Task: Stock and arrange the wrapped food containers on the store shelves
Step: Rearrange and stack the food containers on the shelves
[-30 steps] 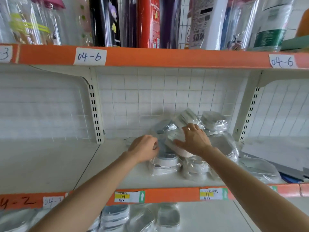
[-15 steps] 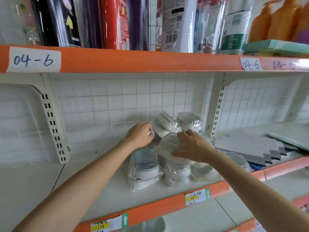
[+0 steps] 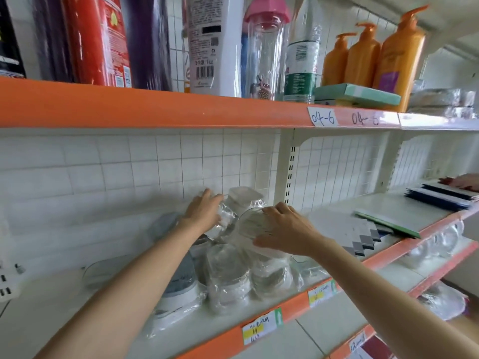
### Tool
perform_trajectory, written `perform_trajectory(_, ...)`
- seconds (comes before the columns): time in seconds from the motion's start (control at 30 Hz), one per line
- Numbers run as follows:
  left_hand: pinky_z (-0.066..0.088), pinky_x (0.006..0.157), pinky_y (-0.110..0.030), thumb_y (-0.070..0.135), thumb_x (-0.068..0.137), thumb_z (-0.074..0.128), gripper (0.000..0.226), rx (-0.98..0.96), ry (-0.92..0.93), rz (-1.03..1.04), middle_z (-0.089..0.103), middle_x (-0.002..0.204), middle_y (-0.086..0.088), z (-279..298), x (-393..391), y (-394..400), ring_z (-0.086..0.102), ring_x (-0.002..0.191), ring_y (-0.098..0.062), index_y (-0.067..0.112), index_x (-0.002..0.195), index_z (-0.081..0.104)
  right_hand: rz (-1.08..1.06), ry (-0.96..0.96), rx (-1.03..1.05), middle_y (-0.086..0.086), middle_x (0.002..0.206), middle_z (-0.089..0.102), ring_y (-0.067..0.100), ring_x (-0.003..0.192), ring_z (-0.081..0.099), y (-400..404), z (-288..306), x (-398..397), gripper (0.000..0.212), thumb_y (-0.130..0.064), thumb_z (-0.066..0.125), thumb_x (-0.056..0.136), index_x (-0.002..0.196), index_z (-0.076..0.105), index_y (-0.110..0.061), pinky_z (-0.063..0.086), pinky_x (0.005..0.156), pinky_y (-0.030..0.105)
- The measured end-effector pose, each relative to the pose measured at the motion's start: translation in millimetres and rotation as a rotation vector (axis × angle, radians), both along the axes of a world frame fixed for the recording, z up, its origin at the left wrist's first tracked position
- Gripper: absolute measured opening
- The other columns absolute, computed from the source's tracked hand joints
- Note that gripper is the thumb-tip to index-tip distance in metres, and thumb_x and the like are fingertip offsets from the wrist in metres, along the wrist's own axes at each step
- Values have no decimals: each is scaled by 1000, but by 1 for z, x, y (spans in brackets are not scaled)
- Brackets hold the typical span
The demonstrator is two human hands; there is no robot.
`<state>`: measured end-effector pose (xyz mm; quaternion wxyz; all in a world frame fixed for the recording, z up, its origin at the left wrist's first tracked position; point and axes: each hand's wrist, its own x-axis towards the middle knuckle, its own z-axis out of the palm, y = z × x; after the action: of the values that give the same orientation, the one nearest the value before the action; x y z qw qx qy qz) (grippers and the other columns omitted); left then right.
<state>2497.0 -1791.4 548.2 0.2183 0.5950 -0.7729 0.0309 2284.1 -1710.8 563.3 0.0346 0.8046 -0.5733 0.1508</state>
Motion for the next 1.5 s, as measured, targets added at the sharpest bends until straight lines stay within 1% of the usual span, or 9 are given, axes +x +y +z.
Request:
perform_trajectory(0.23, 35, 99, -25, 12, 80, 73, 50, -166, 205, -111, 52, 133, -8, 14, 45, 35, 52, 119, -23, 12, 128, 58, 87, -21, -97, 6, 138, 36, 22, 120, 41, -1, 5, 49, 86, -68, 57, 74, 141, 29, -23, 43, 92, 35)
perform_trajectory(0.43, 27, 95, -11, 4, 75, 75, 49, -269, 262, 26, 57, 129, -9, 16, 135, 96, 53, 118, -23, 8, 122, 62, 243, -88, -131, 5, 130, 40, 24, 119, 42, 14, 5, 127, 84, -70, 55, 74, 140, 31, -25, 43, 94, 39)
perform_trajectory(0.6, 35, 92, -18, 4, 72, 78, 47, -156, 260, 189, 62, 120, -10, -14, 218, 169, 58, 110, -24, 6, 116, 64, 414, -68, -33, 4, 130, 40, 25, 121, 41, 45, -22, 206, 82, -68, 57, 74, 140, 32, -26, 39, 95, 34)
perform_trajectory(0.93, 37, 65, -17, -2, 76, 70, 24, 135, 301, 454, 60, 91, -6, -106, 336, 317, 57, 82, -21, 3, 97, 58, 545, 64, 271, -1, 134, 36, 23, 125, 40, 98, -122, 296, 78, -66, 57, 76, 140, 28, -30, 33, 100, 33)
perform_trajectory(1.1, 44, 83, -25, 1, 85, 55, 22, 208, 240, 627, 56, 110, -7, -110, 355, 335, 55, 103, -21, 6, 107, 51, 557, 115, 258, -1, 147, 26, 21, 134, 26, 89, -124, 313, 75, -52, 59, 81, 142, 27, -24, 19, 107, 33)
perform_trajectory(1.17, 45, 89, -33, 23, 90, 56, 33, 250, 212, 702, 51, 116, -10, -104, 344, 326, 51, 108, -24, 5, 115, 46, 570, 123, 269, 2, 145, 27, 21, 133, 25, 89, -125, 322, 73, -50, 60, 82, 141, 28, -21, 21, 106, 34)
perform_trajectory(1.3, 38, 100, -44, 66, 84, 49, 92, 404, 98, 833, 33, 139, -17, -103, 315, 295, 34, 128, -34, 2, 143, 20, 579, 69, 277, 2, 140, 31, 21, 129, 29, 89, -131, 324, 75, -58, 59, 81, 139, 30, -20, 22, 104, 35)
perform_trajectory(1.4, 35, 99, -41, 67, 79, 54, 101, 450, -10, 909, 26, 140, -18, -111, 303, 273, 28, 127, -33, 0, 144, 15, 594, 53, 201, 1, 139, 32, 21, 128, 29, 89, -138, 324, 75, -60, 55, 81, 138, 30, -20, 24, 103, 35)
perform_trajectory(1.5, 33, 98, -43, 59, 68, 72, 106, 490, 63, 984, 24, 136, -16, -109, 303, 253, 25, 126, -32, -1, 140, 21, 611, 17, 123, 0, 137, 34, 21, 127, 30, 88, -145, 324, 72, -61, 52, 81, 137, 31, -20, 25, 102, 36)
